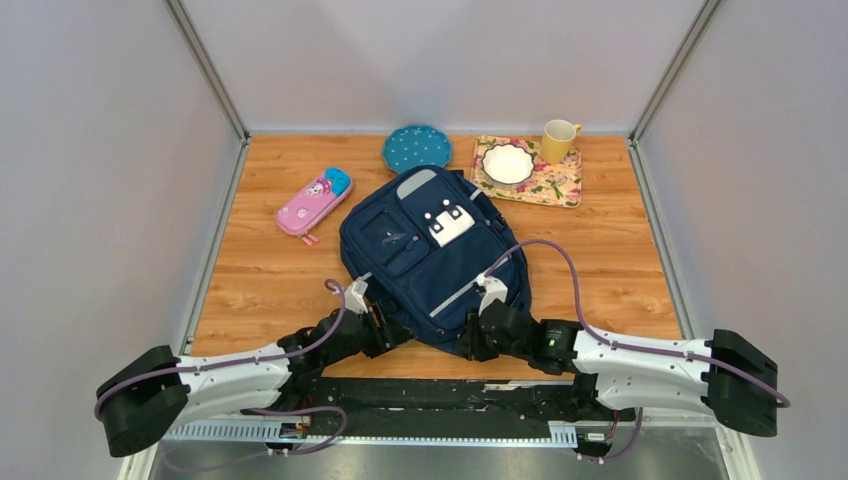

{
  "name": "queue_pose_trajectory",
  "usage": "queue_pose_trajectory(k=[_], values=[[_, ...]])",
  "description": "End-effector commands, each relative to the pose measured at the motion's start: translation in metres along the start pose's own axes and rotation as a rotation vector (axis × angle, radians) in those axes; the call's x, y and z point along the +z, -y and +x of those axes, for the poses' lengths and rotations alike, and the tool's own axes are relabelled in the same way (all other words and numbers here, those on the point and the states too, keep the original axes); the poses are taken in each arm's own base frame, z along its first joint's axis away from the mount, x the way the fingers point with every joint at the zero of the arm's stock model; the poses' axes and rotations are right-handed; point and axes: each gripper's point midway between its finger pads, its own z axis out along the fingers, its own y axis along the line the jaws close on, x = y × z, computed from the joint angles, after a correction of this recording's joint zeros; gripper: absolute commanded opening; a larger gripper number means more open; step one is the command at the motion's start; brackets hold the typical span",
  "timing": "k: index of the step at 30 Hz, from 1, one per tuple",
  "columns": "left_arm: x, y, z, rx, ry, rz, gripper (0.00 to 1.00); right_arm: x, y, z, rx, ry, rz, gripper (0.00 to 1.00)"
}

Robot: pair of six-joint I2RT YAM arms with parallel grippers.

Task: Pack the student bag
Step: Zip the student bag at the center of the board.

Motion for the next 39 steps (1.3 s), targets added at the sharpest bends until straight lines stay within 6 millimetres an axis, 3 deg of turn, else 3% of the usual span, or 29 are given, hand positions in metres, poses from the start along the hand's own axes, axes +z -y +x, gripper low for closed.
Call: queue_pose_trajectory(k=[1, 4, 13, 15, 20, 22, 24, 25, 29, 35, 39], values=[[0.004, 0.022, -0.005, -0.011, 0.027, 0.099, 0.54, -0.002, 0.022, -0.016, 0.088, 0.110, 0.110, 0.31], [0.007, 0.027, -0.004, -0.003, 0.014, 0.108, 0.43, -0.002, 0.024, -0.021, 0.139, 0.144, 0.124, 0.40], [0.010, 0.035, -0.001, 0.003, -0.011, 0.134, 0.19, 0.000, 0.029, -0.018, 0.140, 0.144, 0.177, 0.47], [0.011, 0.036, -0.001, 0.007, -0.011, 0.136, 0.16, 0.001, 0.034, -0.014, 0.132, 0.137, 0.206, 0.46], [0.011, 0.038, 0.002, 0.016, -0.031, 0.140, 0.03, 0.003, 0.045, -0.009, 0.130, 0.125, 0.292, 0.32], [0.011, 0.036, 0.001, 0.013, -0.023, 0.136, 0.01, 0.001, 0.045, -0.015, 0.100, 0.156, 0.346, 0.31], [0.010, 0.038, 0.001, 0.013, -0.019, 0.141, 0.01, -0.005, 0.044, -0.010, 0.044, 0.156, 0.387, 0.40], [0.009, 0.037, 0.001, 0.014, -0.021, 0.138, 0.00, -0.005, 0.039, -0.018, 0.024, 0.189, 0.414, 0.46], [0.009, 0.039, 0.000, 0.025, -0.018, 0.141, 0.00, -0.012, 0.039, -0.013, -0.115, 0.200, 0.571, 0.49], [0.006, 0.042, -0.001, 0.033, -0.012, 0.157, 0.00, -0.003, 0.049, -0.008, -0.249, 0.185, 0.808, 0.36], [0.004, 0.039, 0.000, 0.034, -0.012, 0.160, 0.00, -0.005, 0.046, -0.017, -0.258, 0.225, 0.826, 0.29]])
